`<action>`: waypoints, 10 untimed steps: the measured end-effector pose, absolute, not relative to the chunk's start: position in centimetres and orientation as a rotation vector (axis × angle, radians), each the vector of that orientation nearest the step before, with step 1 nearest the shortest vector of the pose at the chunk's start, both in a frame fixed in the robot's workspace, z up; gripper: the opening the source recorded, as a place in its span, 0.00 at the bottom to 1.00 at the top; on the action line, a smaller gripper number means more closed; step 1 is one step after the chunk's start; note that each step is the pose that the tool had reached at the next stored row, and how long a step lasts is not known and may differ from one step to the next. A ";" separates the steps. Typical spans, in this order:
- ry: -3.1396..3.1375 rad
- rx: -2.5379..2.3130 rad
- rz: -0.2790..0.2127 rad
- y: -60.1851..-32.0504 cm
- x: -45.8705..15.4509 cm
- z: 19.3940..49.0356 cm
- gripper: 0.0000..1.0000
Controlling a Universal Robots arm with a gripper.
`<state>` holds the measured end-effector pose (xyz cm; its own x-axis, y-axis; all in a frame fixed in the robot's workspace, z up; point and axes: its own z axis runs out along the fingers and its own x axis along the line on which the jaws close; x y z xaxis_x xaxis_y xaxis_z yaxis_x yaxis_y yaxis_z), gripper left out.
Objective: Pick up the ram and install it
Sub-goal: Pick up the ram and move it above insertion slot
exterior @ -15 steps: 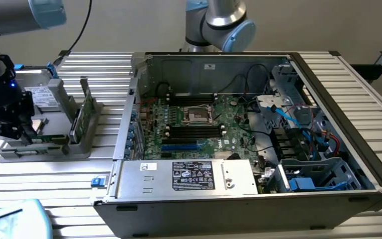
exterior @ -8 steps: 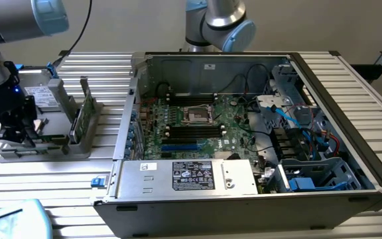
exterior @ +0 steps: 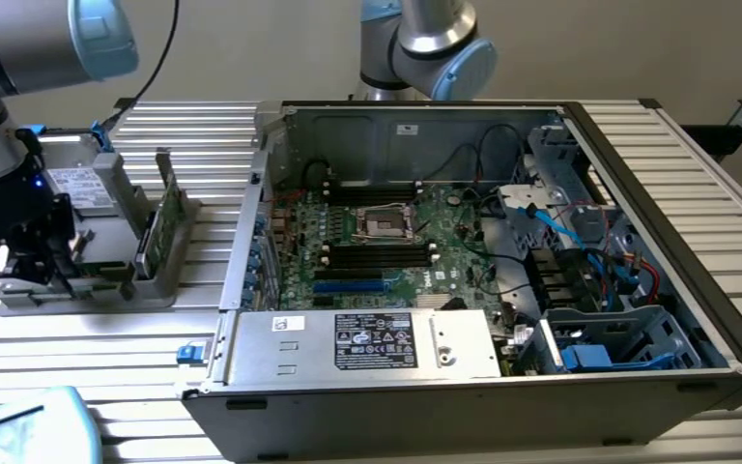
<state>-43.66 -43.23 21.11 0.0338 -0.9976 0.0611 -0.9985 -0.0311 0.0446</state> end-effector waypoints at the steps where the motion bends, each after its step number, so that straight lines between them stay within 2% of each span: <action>1: -2.126 2.206 0.024 -43.2 -43.7 21.0 0.31; 10: -2.066 2.248 0.048 -43.1 -43.7 19.9 0.31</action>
<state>-43.66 -43.13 19.85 0.0855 -0.9929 0.0826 -0.9957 -0.0821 0.0435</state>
